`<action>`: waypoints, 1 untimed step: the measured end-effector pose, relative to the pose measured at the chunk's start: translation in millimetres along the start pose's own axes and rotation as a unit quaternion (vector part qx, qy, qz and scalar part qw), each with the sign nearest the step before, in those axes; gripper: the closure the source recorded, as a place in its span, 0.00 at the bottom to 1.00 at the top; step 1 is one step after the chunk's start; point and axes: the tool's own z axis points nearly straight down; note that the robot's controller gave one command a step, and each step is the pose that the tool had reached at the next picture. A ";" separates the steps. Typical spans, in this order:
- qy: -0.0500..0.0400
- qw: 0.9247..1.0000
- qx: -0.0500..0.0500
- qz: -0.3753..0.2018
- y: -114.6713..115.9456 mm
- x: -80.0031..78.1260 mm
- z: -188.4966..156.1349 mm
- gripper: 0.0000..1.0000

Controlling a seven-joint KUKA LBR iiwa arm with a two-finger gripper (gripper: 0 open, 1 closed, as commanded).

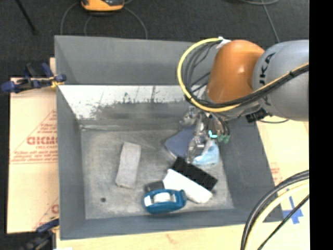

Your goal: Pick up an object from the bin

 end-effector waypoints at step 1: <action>-0.004 1.000 0.000 0.000 -0.2 -1.9 -4.2 0.00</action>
Offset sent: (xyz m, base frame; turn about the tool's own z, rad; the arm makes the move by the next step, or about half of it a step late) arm -0.0133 -0.0091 -0.0908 0.0164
